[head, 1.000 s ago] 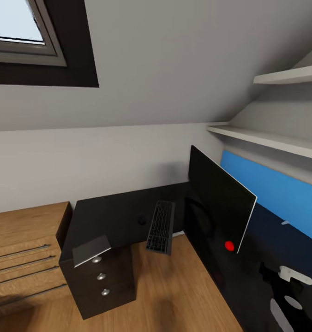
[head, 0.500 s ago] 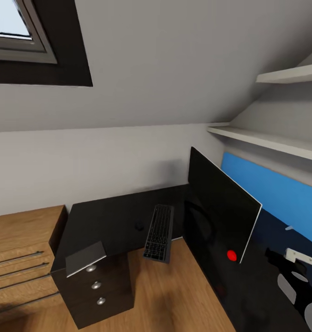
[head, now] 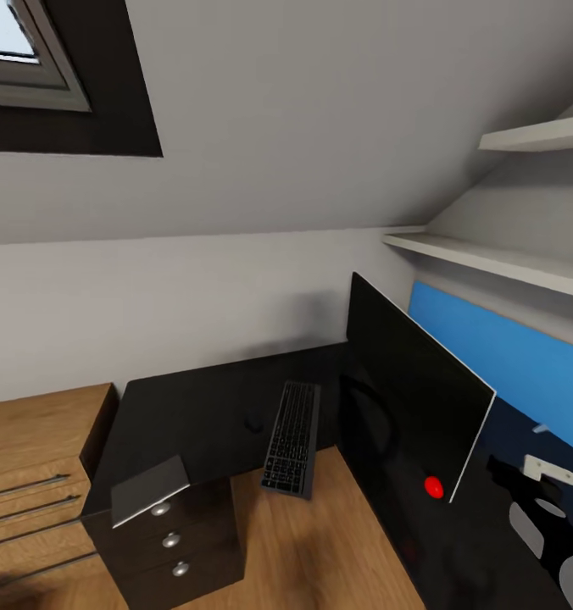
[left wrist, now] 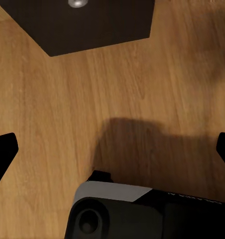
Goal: In the bedroom, organize the workspace by keeping the computer under the desk, ensuring the monitor is on the desk, placing the keyboard on the desk next to the monitor, placing the mouse on the desk next to the keyboard, moving the folder from the swivel chair onto the desk next to the mouse, stacking the notebook on top of the folder with the pen on top of the notebook, and positioning the swivel chair next to the desk.
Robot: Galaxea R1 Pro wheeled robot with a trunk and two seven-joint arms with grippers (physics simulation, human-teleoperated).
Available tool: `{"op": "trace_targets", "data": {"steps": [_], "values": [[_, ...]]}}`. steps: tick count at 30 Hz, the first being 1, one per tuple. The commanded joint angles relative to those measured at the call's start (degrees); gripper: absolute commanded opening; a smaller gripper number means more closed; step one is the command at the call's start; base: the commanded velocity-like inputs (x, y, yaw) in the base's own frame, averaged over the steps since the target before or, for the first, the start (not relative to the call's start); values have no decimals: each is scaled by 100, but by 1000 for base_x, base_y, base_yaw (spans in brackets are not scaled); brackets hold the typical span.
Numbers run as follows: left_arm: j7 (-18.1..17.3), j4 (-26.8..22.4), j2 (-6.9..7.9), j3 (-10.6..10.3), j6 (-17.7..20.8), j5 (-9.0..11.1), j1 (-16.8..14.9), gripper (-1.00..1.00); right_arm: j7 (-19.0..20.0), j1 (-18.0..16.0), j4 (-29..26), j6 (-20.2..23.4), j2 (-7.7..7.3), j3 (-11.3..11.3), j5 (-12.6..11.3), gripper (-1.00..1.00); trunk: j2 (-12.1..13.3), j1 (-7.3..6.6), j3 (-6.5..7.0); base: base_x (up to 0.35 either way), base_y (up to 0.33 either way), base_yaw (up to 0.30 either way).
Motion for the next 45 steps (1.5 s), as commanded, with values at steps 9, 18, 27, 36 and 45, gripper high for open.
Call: {"op": "trace_targets", "data": {"steps": [9,18,27,36,45], "values": [[40,3,9,-45,-32,60,-6,100,500,-5,8,-25,13,34,-42,100,-10,4,-11,195,0,0],[40,3,5,-45,-34,65,-6,100,1454,-5,29,-41,14,52,18,100,-10,4,-11,18,0,0],[40,11,9,-45,-31,68,-6,100,2222,-5,39,-47,23,65,380,100,-10,4,-11,1,0,0],[40,12,7,-45,-30,69,-6,100,2951,-5,43,-84,75,79,864,100,-10,4,-11,0,0,0],[40,99,2,-45,-37,62,-6,100,2969,-5,21,-86,405,80,1137,100,-10,4,-11,0,0,0]]}}
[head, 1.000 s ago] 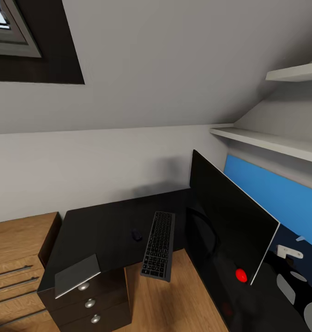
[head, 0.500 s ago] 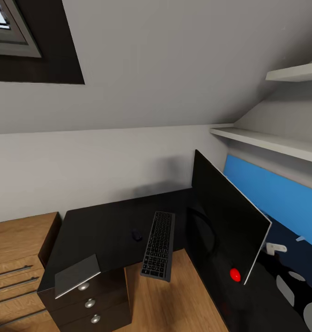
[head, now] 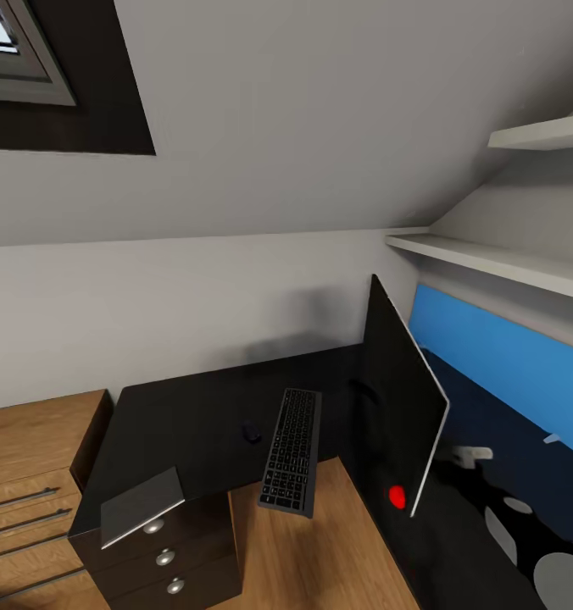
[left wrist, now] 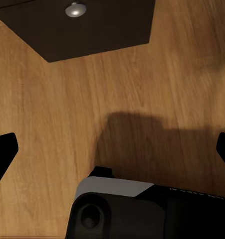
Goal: In the bedroom, organize the workspace by keeping the computer under the desk, ensuring the monitor is on the desk, placing the keyboard on the desk next to the monitor, placing the mouse on the desk next to the keyboard, moving the folder from the swivel chair onto the desk next to the mouse, stacking the notebook on top of the folder with the pen on top of the notebook, and positioning the swivel chair next to the desk.
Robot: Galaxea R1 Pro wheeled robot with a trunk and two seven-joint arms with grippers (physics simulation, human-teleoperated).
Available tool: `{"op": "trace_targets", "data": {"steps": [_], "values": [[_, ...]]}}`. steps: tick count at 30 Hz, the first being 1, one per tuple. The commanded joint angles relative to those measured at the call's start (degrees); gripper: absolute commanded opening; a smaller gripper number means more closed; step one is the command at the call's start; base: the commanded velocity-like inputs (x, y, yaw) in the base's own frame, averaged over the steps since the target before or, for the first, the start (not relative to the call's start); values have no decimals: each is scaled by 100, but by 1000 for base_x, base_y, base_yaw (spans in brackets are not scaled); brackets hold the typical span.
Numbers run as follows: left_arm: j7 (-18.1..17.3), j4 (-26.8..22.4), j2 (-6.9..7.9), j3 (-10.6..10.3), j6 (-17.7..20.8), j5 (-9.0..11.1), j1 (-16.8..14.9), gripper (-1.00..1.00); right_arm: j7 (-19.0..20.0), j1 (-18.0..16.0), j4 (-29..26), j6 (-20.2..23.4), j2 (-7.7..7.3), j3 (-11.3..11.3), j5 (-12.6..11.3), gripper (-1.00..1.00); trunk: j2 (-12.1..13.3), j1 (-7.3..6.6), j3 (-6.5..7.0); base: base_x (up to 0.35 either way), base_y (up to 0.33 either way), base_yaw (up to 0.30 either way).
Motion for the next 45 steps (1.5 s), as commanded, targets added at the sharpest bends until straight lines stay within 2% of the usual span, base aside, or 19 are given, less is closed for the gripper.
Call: {"op": "trace_targets", "data": {"steps": [1,4,7,34,39,45], "values": [[39,6,4,-45,-29,60,-6,100,44,-7,2,2,45,-23,-55,100,-11,2,-11,0,0,0],[39,11,7,-45,-29,59,-6,100,16,-7,-9,2,222,-24,-43,100,-11,2,-11,0,0,105],[39,12,11,-45,-29,59,-6,100,16,-7,-13,5,297,-27,-40,100,-11,2,-11,0,0,245],[39,12,10,-45,-29,59,-6,100,18,-7,-30,1,300,-33,-42,100,-11,2,-11,0,0,276],[39,12,13,-45,-29,59,-6,100,25,-7,-27,0,297,-41,-41,100,-11,2,-11,0,0,40],[39,12,13,-45,-35,60,-6,100,26,-7,-23,0,290,-49,-45,100,-11,2,1,0,0,-178]]}}
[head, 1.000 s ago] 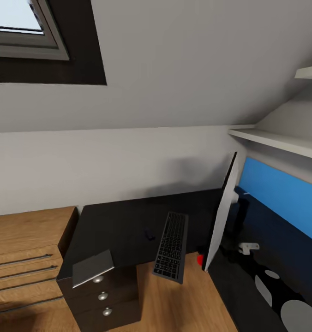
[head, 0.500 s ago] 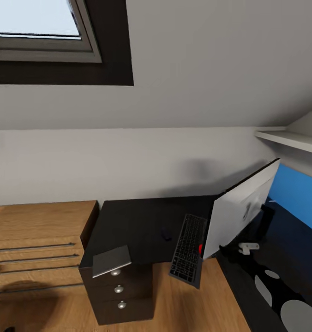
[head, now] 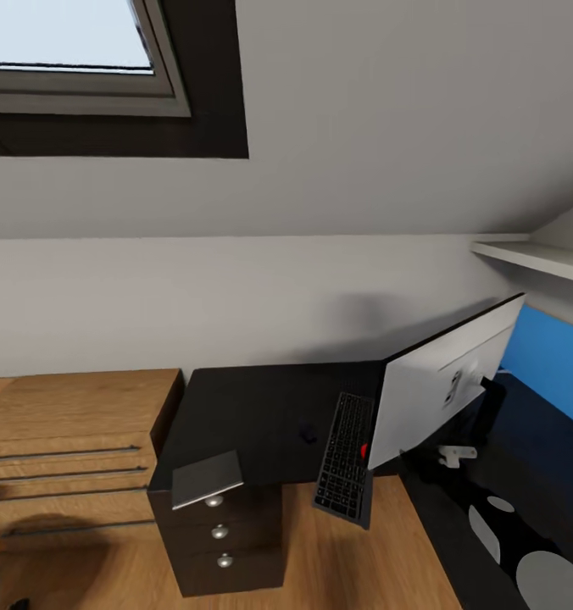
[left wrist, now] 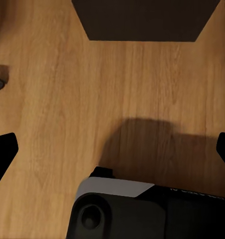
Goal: In the bedroom, organize the workspace by keeping the computer under the desk, ensuring the monitor is on the desk, placing the keyboard on the desk next to the monitor, placing the mouse on the desk next to the keyboard, moving the folder from the swivel chair onto the desk next to the mouse, stacking the notebook on top of the folder with the pen on top of the notebook, and positioning the swivel chair next to the desk.
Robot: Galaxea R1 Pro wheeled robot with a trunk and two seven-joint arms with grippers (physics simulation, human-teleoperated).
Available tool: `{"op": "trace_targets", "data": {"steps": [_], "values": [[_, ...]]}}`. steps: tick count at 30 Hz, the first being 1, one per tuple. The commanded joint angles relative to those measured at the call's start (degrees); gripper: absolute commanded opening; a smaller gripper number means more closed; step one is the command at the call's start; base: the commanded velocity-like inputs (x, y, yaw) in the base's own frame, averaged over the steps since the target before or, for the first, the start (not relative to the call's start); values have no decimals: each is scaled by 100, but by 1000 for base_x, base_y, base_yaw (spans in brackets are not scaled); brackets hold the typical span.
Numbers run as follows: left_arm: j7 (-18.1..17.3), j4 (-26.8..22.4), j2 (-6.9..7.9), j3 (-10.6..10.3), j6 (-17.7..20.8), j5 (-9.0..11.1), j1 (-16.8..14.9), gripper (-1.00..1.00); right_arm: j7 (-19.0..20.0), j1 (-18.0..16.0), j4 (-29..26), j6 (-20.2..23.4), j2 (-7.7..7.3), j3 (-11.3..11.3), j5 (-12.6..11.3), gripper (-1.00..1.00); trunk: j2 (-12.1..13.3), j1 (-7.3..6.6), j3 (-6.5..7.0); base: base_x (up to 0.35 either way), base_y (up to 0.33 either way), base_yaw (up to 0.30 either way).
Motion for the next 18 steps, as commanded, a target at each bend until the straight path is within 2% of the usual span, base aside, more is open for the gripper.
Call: {"op": "trace_targets", "data": {"steps": [1,6,8,9,14,18], "values": [[40,1,5,-46,-28,62,-5,100,54,-7,8,0,1,-22,-58,100,-11,3,-9,0,0,-226],[40,1,5,-46,-46,73,-5,100,54,-7,9,0,-1,-23,-59,100,-11,3,6,0,0,-237],[40,1,3,-42,-155,75,-5,100,54,-7,10,0,-5,-23,-59,100,-11,3,12,0,0,-243],[40,1,0,-40,-368,79,-5,100,54,-7,10,0,-7,-23,-60,100,-11,3,15,0,0,-246],[45,1,-6,-38,-809,83,-5,100,47,-7,16,-4,-13,-31,-64,100,-11,3,27,0,0,-249],[53,-7,-7,-37,-857,85,-5,100,45,-7,20,-28,-17,-31,-69,100,-11,3,29,0,0,-137]]}}
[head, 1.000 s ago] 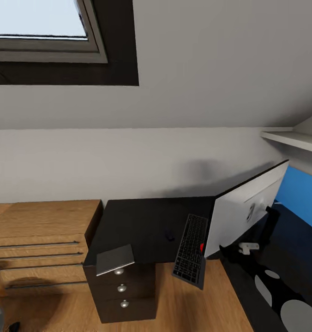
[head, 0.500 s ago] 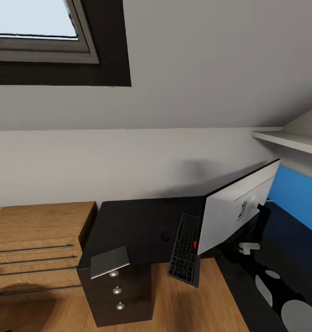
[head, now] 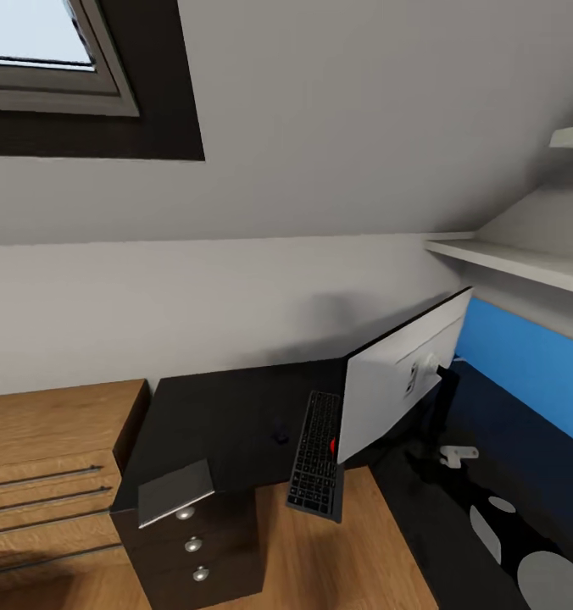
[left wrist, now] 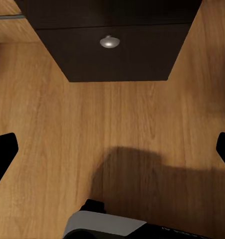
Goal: In the bedroom, organize the workspace by keeping the computer under the desk, ensuring the monitor is on the desk, placing the keyboard on the desk next to the monitor, placing the mouse on the desk next to the keyboard, moving the folder from the swivel chair onto the desk next to the mouse, stacking the notebook on top of the folder with the pen on top of the notebook, and positioning the swivel chair next to the desk.
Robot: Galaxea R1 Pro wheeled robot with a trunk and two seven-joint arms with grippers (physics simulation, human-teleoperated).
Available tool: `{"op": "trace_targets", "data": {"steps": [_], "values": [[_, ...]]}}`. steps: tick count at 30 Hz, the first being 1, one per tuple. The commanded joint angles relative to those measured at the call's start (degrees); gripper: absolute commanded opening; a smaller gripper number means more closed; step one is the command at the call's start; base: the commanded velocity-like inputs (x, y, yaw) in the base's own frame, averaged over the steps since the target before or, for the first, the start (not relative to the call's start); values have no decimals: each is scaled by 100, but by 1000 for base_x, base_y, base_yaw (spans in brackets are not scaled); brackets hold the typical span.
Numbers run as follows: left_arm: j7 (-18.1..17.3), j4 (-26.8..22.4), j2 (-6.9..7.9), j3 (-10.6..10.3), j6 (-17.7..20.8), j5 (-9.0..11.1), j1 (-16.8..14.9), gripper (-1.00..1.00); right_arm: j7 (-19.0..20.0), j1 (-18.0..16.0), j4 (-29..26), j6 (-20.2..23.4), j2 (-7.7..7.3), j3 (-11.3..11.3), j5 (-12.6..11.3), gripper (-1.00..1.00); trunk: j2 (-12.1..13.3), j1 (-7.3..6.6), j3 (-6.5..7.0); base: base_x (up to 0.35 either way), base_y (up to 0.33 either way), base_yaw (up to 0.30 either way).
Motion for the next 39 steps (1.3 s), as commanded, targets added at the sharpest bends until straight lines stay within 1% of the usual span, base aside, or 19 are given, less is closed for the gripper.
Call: {"op": "trace_targets", "data": {"steps": [1,3,4,10,11,13,15,19,21,22,23,24,29,35,39], "values": [[40,-3,4,-48,-33,60,-6,100,53,-7,15,-52,0,-21,-57,100,-11,3,-12,0,0,-53],[39,-11,3,-48,-37,60,-6,100,53,-7,22,-145,0,-21,-57,100,-11,3,-11,0,0,-38],[36,-43,-5,-48,-43,60,-6,100,47,-7,38,-412,-4,-21,-66,100,-11,3,-11,0,0,-9],[34,-259,-30,-29,-7,69,-6,100,-16,-7,50,-502,-19,-28,-93,100,-11,3,-11,0,0,-4],[34,-359,-34,-23,7,74,-6,100,-215,-7,48,-501,-19,-40,-109,100,-11,3,-11,0,0,0],[34,-450,-35,-18,17,80,-6,100,-356,-7,42,-496,-19,-44,-116,100,-11,3,-11,0,0,0],[34,-508,-35,-16,35,83,-6,100,-415,-7,39,-494,-19,-45,-118,100,-11,3,-11,0,0,0],[34,-588,-36,-14,193,86,-6,100,-484,-7,36,-498,-18,-47,-121,100,-171,91,-83,0,0,0],[34,-609,-34,-7,336,90,-6,100,-509,-7,35,-499,-20,-49,-122,100,-251,134,-119,0,0,0],[54,-619,-26,40,539,97,-6,100,-1215,-7,43,-518,-13,-125,-123,100,-292,156,-137,0,0,0],[59,-612,-27,38,542,100,-6,100,-1353,-7,43,-523,-16,-171,-123,100,-332,178,-155,0,0,0],[63,-607,-27,38,543,102,-6,100,-1388,-7,43,-526,-20,-215,-123,100,-372,200,-173,0,0,0],[72,-599,-27,40,544,104,-6,100,-1436,-7,44,-557,-29,-288,-123,100,-572,310,-263,0,0,0],[77,-590,-27,40,544,104,-6,100,-1453,-7,118,-1016,-35,-346,-92,100,-813,442,-370,0,0,0],[78,-588,-27,40,544,102,-6,100,-1487,-7,264,-1170,-50,-356,-88,100,-973,530,-442,0,0,0]]}}
